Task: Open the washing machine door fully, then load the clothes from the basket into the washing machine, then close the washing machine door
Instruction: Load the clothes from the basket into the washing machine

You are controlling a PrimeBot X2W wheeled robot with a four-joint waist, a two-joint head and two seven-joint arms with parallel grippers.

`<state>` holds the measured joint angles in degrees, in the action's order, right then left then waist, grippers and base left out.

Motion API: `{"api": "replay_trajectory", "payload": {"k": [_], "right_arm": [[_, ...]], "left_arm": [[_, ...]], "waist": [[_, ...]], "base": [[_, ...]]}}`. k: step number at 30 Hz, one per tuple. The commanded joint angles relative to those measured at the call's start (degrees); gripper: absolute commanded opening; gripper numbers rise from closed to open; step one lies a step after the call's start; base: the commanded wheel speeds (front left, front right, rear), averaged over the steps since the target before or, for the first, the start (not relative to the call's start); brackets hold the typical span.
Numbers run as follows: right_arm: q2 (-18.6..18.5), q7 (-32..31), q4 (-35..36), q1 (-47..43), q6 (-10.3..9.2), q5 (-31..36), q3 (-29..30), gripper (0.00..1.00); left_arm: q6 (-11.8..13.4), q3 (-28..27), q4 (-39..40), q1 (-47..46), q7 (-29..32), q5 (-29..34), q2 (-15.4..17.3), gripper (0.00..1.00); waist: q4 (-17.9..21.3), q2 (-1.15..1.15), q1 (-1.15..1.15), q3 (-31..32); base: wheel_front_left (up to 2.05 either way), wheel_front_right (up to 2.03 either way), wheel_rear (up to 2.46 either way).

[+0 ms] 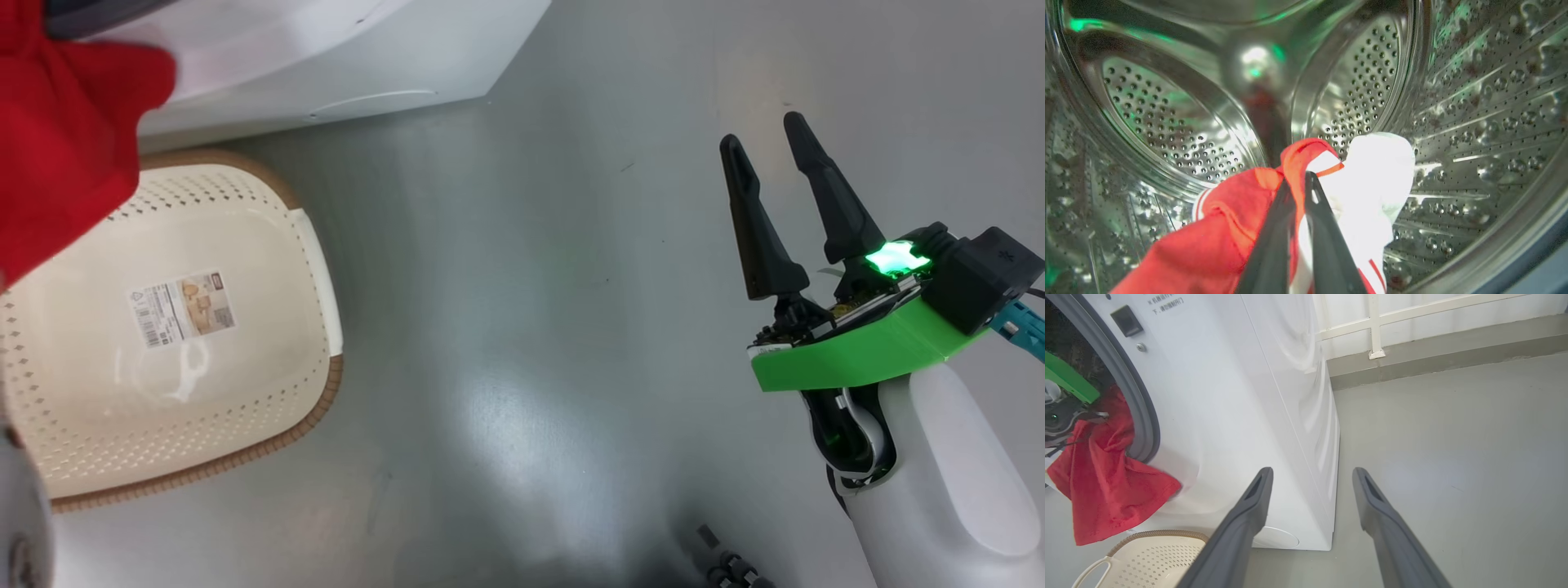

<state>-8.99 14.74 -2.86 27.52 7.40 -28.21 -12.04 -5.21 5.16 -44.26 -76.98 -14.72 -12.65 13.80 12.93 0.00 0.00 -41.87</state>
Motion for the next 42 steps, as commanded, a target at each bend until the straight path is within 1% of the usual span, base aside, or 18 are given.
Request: {"api": "replay_trajectory", "payload": {"k": [1, 2, 3, 6, 9, 26, 29, 42], "right_arm": [[0.23, 0.26, 1.11, -1.16, 0.09, 0.6, -0.77, 1.0], [0.22, 0.26, 1.05, -1.14, 0.09, 0.63, -0.84, 1.0], [0.2, 0.26, 1.06, -1.06, 0.09, 0.64, -0.87, 1.0], [0.04, 0.26, 1.14, -0.85, 0.09, 0.69, -0.79, 1.0], [-0.16, 0.26, 1.13, -0.77, 0.09, 0.77, -0.74, 1.0], [-0.44, 0.26, 0.73, -0.89, 0.09, 0.32, -1.52, 1.0], [-0.55, 0.26, 0.69, -0.97, 0.09, 0.2, -1.71, 1.0], [-1.0, 0.26, -0.04, -1.24, 0.09, -0.15, -2.23, 1.0]], "left_arm": [[0.37, -0.42, -0.51, 1.17, -0.24, 0.37, 1.85, 0.14], [0.33, -0.34, -2.28, 1.31, -0.18, 0.15, 1.56, 0.55], [0.26, -0.38, -3.43, 1.16, -0.19, -0.11, 1.36, 1.0], [0.01, -0.25, -5.89, 0.59, -0.23, -0.49, 1.01, 1.0], [-0.22, -0.07, -6.31, 0.32, -0.25, -0.57, 0.65, 1.0], [-0.76, 0.58, -0.43, 6.6, -0.28, 0.22, -0.02, 1.0], [-0.92, 0.51, 0.85, 8.08, -0.28, -0.04, 0.1, 1.0], [-1.77, 0.34, 11.36, 17.99, -0.28, -1.22, 1.42, 1.0]], "waist": [[-0.3, 0.0, 0.0, 0.13], [-0.45, 0.0, 0.0, 0.15], [-0.58, 0.0, 0.0, 0.1], [-1.07, 0.0, 0.0, -0.05], [-1.56, 0.0, 0.0, 0.0], [-2.81, 0.0, 0.0, 2.28], [-3.08, 0.0, 0.0, 2.76], [-4.37, 0.0, 0.0, 4.8]], "base": [[0.0, 0.0, 0.0], [0.0, 0.0, 0.0], [0.0, 0.0, 0.0], [0.0, 0.0, 0.0], [0.0, 0.0, 0.0], [0.0, 0.0, 0.0], [0.0, 0.0, 0.0], [0.0, 0.0, 0.0]]}}
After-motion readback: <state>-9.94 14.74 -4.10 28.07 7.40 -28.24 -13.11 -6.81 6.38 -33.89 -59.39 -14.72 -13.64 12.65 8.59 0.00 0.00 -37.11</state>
